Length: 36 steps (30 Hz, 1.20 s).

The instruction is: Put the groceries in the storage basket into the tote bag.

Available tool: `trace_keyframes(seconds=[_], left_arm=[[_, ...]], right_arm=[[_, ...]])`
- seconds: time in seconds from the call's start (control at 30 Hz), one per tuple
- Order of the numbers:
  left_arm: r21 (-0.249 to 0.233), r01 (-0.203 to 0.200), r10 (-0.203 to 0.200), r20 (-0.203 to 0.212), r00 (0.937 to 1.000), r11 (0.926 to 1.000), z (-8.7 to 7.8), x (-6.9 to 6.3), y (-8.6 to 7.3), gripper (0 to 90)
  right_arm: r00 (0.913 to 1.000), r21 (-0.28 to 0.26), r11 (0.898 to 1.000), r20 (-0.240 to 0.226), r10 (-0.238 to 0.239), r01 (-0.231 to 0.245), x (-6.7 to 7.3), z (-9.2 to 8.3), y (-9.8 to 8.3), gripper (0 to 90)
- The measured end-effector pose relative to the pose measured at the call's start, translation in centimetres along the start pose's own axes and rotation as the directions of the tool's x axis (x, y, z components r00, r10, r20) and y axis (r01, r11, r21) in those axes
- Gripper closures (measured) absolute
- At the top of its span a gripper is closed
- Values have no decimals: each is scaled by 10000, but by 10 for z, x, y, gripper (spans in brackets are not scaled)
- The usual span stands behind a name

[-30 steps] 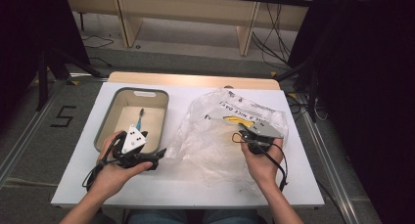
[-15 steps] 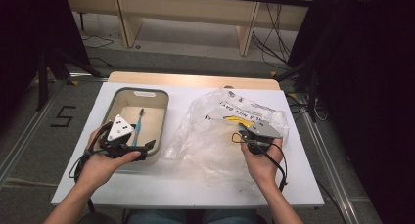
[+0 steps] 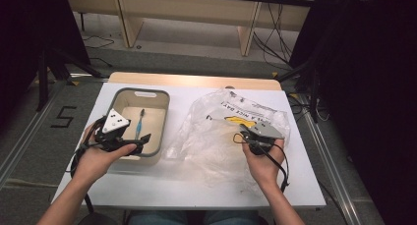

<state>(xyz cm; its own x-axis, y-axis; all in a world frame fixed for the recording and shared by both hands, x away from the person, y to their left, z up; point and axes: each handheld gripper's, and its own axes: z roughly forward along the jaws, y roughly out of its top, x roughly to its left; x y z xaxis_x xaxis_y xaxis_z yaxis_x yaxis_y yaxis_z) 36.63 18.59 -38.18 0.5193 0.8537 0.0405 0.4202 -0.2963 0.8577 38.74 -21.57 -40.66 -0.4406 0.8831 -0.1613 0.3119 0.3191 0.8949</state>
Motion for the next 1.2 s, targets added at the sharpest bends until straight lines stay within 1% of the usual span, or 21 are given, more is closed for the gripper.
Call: trace_keyframes(seconds=[0.23, 0.37, 0.47, 0.53, 0.63, 0.77, 0.8, 0.9, 0.93, 1.07, 1.1, 1.13, 1.17, 1.2], left_arm=[[221, 130, -125, -231, 9997, 9997, 12, 11, 8, 197], [391, 96, -78, -463, 9989, 9992, 20, 17, 13, 198], [610, 125, -86, -639, 9979, 9981, 28, 23, 16, 202], [816, 236, -172, -778, 9968, 9964, 34, 26, 18, 206], [1158, 219, -100, -1017, 9948, 9930, 44, 31, 21, 219], [1861, 301, -93, -1113, 9937, 9821, 58, 38, 23, 219], [2019, 399, -166, -1157, 9931, 9786, 62, 40, 24, 223], [2561, 471, -156, -1236, 9922, 9655, 72, 45, 25, 233], [2611, 548, -216, -1286, 9915, 9637, 76, 46, 25, 233], [2966, 766, -377, -1349, 9901, 9519, 88, 50, 24, 250], [3157, 815, -399, -1361, 9899, 9453, 94, 52, 24, 251], [3157, 815, -399, -1361, 9899, 9453, 94, 52, 24, 252], [3311, 883, -447, -1370, 9896, 9394, 99, 54, 24, 255], [3311, 883, -447, -1370, 9896, 9394, 99, 54, 24, 259]], right_arm=[[10000, -18, 10000, 17, 19, -19, 0, -1, 0, 900], [10000, -18, 10000, 10, 16, -16, 0, -1, 0, 900], [10000, 4, 10000, -7, 9, -9, 0, 0, 0, 900], [10000, 12, 10000, -15, -14, 14, 1, 0, 0, 900], [10000, -4, 10000, -8, 4, -4, 0, -1, 0, 900], [10000, 3, 10000, -8, -1, 1, 0, -1, 0, 900], [10000, -1, 10000, -2, -20, 20, 0, -1, 0, 900], [10000, -17, 10000, -2, -8, 8, 0, -1, 0, 900], [10000, -17, 10000, -2, -8, 8, 0, -1, 0, 900], [10000, -13, 10000, -6, -9, 9, 0, -1, 0, 900], [10000, -23, 10000, -4, 11, -11, 0, -1, 1, 900], [10000, -34, 10000, -8, 12, -12, 0, -1, 1, 900], [10000, -37, 10000, -1, 8, -8, 0, -1, 1, 900], [10000, -33, 10000, -5, 16, -16, 0, -1, 1, 900]])
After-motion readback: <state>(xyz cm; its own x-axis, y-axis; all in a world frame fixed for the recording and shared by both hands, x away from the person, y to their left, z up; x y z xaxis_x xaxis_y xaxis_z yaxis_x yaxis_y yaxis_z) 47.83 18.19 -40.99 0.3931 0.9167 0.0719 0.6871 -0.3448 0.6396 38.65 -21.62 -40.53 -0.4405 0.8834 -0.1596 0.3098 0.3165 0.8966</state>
